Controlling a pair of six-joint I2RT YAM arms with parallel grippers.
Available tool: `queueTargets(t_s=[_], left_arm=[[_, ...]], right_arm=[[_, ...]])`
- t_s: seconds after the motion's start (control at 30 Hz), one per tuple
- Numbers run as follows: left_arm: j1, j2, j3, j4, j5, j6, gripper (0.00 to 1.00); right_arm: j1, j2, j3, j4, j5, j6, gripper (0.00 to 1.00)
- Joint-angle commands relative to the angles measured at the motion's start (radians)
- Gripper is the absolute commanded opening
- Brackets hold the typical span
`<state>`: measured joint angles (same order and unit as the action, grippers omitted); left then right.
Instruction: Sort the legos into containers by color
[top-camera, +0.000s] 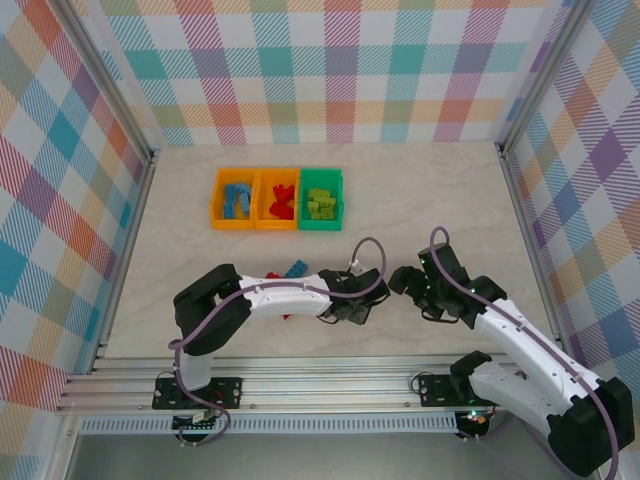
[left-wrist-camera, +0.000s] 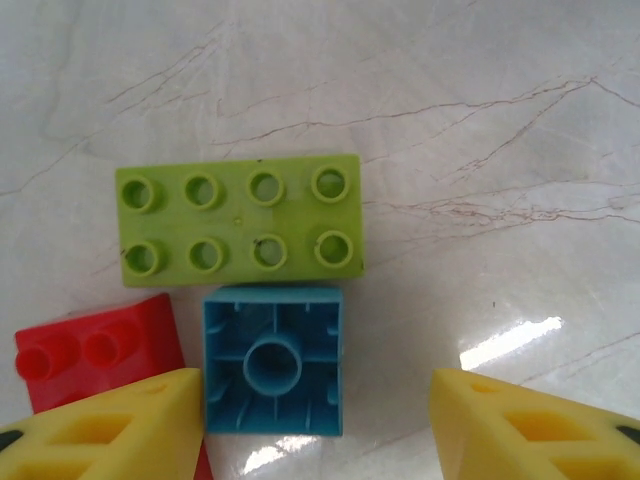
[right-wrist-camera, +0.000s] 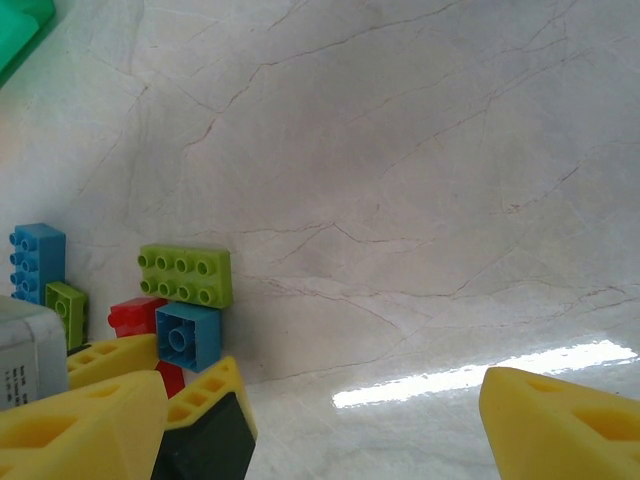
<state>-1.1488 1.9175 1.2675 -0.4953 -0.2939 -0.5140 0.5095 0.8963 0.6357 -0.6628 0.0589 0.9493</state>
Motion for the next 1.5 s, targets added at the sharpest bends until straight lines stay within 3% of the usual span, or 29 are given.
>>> queueTargets(t_s=[0.0, 0.13, 0.33, 0.4, 0.53, 0.63, 0.7, 0.8, 0.9, 1.07, 1.2, 1.33, 1.47], left_arm=[[0.001, 0.047, 0.039, -0.016, -0.017, 0.016, 0.55], [0.001, 0.078, 0.044, -0.019, -0.013, -0.006, 0.49], [0.003, 0.048, 0.046, -0.027, -0.012, -0.012, 0.28], [0.003, -0.02, 0.045, -0.034, -0.004, -0.018, 0.22], [0.074, -0.221, 0.035, -0.038, -0.008, -0.008, 0.2], [0.218, -0.318, 0.068, -0.09, -0.083, 0.063, 0.21], [0.367, -0.34, 0.1, -0.116, -0.112, 0.112, 0.21], [0.589, -0.326, 0.139, -0.097, -0.088, 0.135, 0.22], [0.756, -0.247, 0.226, -0.112, -0.056, 0.122, 0.22], [0.896, -0.057, 0.364, -0.129, -0.014, 0.118, 0.24], [0.959, 0.07, 0.473, -0.171, 0.068, 0.112, 0.32], [0.981, 0.082, 0.492, -0.17, 0.072, 0.108, 0.46], [0.988, 0.001, 0.477, -0.182, 0.071, 0.114, 0.57]], right_arm=[[-0.006, -0.01, -0.011, -0.004, -0.017, -0.018, 0.82], [-0.006, -0.017, -0.005, -0.014, -0.019, -0.018, 0.82], [-0.008, -0.051, -0.01, 0.008, -0.07, -0.044, 0.82], [-0.008, -0.071, -0.003, 0.025, -0.108, -0.066, 0.83], [-0.009, -0.102, 0.021, 0.062, -0.191, -0.105, 0.83], [-0.009, -0.108, 0.028, 0.103, -0.237, -0.113, 0.83], [-0.008, -0.1, 0.03, 0.126, -0.249, -0.112, 0.83], [-0.008, -0.084, 0.032, 0.134, -0.252, -0.114, 0.83], [-0.006, -0.083, 0.034, 0.131, -0.257, -0.116, 0.82], [-0.006, -0.097, 0.044, 0.098, -0.243, -0.125, 0.82], [-0.007, -0.102, 0.05, 0.085, -0.243, -0.131, 0.82], [-0.006, -0.083, 0.082, 0.054, -0.238, -0.161, 0.82], [-0.006, -0.032, 0.116, 0.041, -0.254, -0.199, 0.82]])
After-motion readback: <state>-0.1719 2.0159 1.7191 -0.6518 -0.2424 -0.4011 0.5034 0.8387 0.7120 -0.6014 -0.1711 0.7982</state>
